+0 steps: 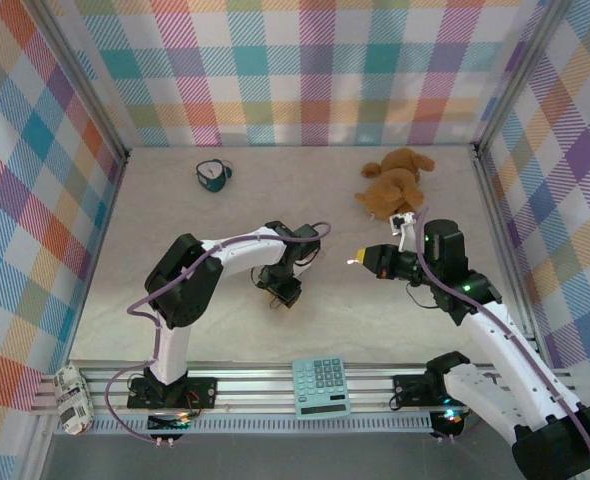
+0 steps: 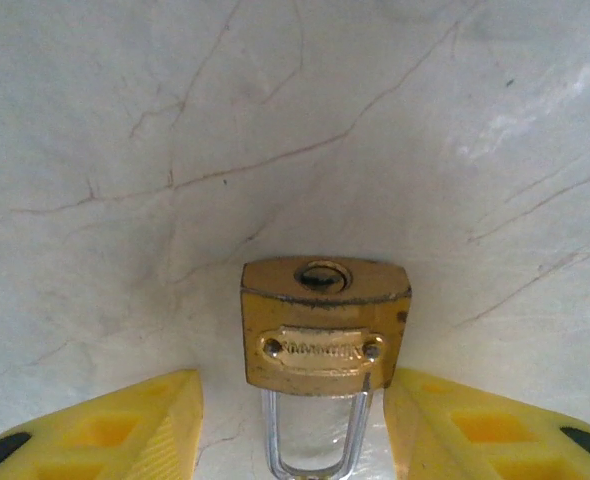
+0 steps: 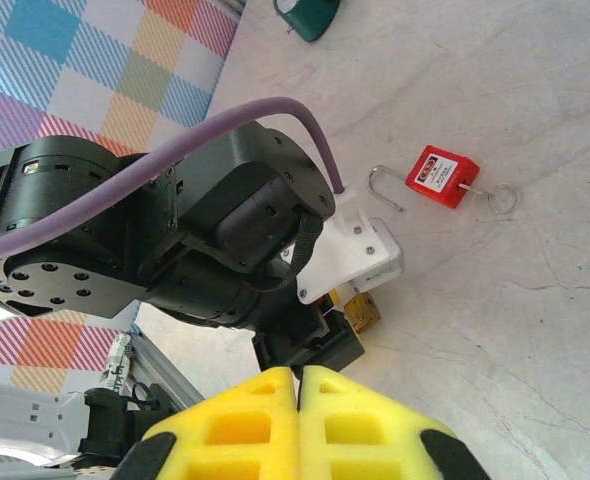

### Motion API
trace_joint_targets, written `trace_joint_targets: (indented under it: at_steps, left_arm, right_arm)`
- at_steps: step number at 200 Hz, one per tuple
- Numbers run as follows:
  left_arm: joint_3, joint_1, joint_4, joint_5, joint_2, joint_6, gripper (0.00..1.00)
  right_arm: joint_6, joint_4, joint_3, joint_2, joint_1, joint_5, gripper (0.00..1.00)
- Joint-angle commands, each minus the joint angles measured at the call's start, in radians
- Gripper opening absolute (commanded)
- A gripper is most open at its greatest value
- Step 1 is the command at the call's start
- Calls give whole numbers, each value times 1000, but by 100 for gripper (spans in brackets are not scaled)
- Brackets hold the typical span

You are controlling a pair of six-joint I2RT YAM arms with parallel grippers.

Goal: Unlock with the key

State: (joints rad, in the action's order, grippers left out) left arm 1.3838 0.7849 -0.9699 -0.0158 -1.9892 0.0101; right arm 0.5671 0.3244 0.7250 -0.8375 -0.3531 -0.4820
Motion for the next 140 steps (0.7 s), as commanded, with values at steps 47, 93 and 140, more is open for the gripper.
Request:
trace_joint_targets:
  at_steps: [47,93,140]
  left_arm:
    - [63,-3,-5,99,-46,8,48]
    - [54,-29,14,119,-70,20,46]
    - [36,-40,16,60,-96,24,39]
  right_arm:
    - [-15,8,-15,24,4,-2,3]
    - [-15,9,-16,30,5,-1,3]
    - [-16,9,-21,37,5,4,3]
